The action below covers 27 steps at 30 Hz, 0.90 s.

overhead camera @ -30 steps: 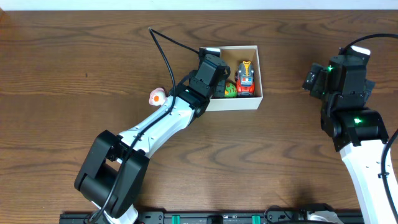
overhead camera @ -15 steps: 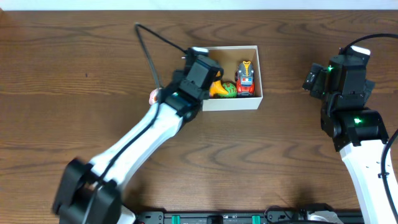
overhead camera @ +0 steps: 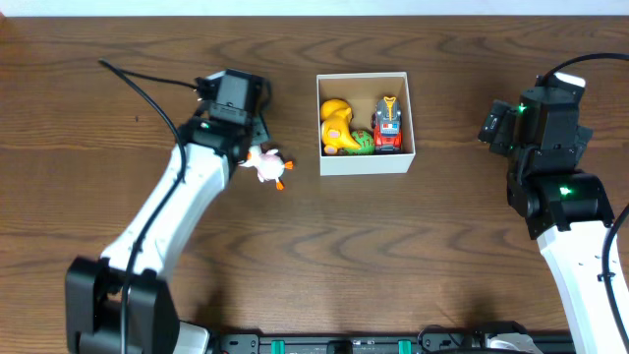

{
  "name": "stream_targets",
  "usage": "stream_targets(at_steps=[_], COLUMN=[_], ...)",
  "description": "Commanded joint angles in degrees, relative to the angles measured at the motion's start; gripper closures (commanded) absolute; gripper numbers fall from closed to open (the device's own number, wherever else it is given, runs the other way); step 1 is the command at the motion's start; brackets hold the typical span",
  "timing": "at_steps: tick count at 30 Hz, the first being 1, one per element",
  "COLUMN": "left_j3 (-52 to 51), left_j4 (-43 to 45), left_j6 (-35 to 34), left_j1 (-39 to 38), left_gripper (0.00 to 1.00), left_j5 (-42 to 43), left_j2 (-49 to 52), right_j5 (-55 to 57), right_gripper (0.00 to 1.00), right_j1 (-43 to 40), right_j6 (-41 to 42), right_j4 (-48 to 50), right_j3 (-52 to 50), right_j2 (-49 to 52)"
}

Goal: Pack container
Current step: 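Move the left gripper back and grasp the white duck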

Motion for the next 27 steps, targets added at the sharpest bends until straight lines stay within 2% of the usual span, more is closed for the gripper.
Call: stream_targets(at_steps=[1, 5, 10, 14, 15, 17, 19, 20, 27], left_j3=[-0.7, -0.7, -0.7, -0.7, -0.7, -0.7, -0.5, -0.4, 1.2], left_j4=[0.2, 0.2, 0.6, 0.6, 0.6, 0.6, 0.7, 0.8, 0.9], left_j6=[-3.4, -3.3, -3.3, -3.3, -3.3, -3.3, -3.3, -3.3, -4.0], left_j1=[2.3, 2.6, 2.4, 2.4, 2.4, 2.4, 2.4, 2.4, 2.1], left_gripper=[0.32, 0.31, 0.26, 0.26, 0.32, 0.65, 0.90, 0.94, 0.94], left_j5=[8.7, 11.7, 12.4, 12.9, 12.9, 12.9, 12.9, 12.9, 12.9], left_j2=[4.2, 8.8, 14.2, 18.1, 18.6, 19.1, 18.4, 17.6, 6.2], right_j5=[0.1, 0.1, 0.1, 0.1, 0.1, 0.1, 0.1, 0.1, 0.1], right_gripper=[0.01, 0.01, 0.01, 0.01, 0.01, 0.01, 0.01, 0.01, 0.01], right_j1=[-0.4, -0.4, -0.4, -0.4, -0.4, -0.4, -0.4, -0.4, -0.4], right_j6=[0.5, 0.5, 0.5, 0.5, 0.5, 0.5, 0.5, 0.5, 0.5], right_j4=[0.1, 0.1, 0.1, 0.1, 0.1, 0.1, 0.1, 0.1, 0.1], right_j3=[0.3, 0.3, 0.3, 0.3, 0.3, 0.3, 0.3, 0.3, 0.3], right_j2=[0.0, 0.0, 0.0, 0.0, 0.0, 0.0, 0.0, 0.0, 0.0])
